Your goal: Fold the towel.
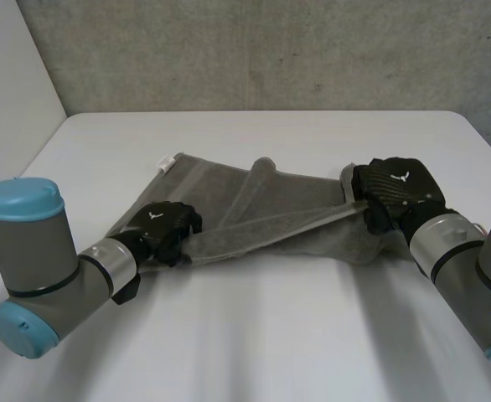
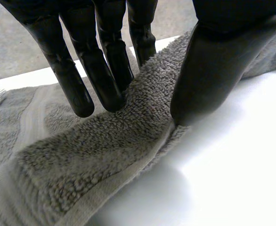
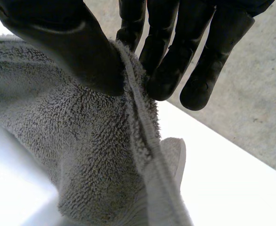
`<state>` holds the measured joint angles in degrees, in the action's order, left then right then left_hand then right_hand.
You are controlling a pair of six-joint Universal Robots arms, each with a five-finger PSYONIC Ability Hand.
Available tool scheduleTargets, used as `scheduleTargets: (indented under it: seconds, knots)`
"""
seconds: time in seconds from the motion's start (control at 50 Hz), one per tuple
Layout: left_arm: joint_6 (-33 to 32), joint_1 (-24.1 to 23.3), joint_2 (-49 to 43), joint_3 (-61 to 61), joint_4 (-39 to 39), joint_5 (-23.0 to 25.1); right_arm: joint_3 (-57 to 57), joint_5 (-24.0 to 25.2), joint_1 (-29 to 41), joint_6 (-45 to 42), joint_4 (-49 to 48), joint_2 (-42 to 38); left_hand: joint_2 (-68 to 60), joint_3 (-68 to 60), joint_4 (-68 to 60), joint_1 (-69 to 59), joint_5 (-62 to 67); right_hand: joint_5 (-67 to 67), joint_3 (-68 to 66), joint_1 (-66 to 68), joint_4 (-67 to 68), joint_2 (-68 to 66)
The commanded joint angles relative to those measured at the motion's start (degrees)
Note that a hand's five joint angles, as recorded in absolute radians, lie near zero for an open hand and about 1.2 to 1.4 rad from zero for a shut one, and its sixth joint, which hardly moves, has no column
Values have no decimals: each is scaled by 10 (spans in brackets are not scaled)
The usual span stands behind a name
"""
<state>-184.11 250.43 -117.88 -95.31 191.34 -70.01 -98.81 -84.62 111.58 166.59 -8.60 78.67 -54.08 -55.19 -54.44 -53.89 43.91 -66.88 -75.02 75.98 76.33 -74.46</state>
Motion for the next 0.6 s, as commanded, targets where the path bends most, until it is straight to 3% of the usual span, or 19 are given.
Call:
scheduleTargets:
  seconds: [0.02,0.36,0.6]
  knots:
    - [2,-3,-1,-20,6,-36,-17,0,3,-2,0,-5,18,29,22,16,-16,-31,-50,40,37,-55]
    - [5,-30,44,-71,12,-73,-29,2,3,-3,0,-19,75,86,79,73,-74,-31,-50,40,37,-55]
    - [0,23,145,-153,19,-68,-31,4,4,-7,-1,-31,94,105,97,92,-92,-31,-50,40,37,-55]
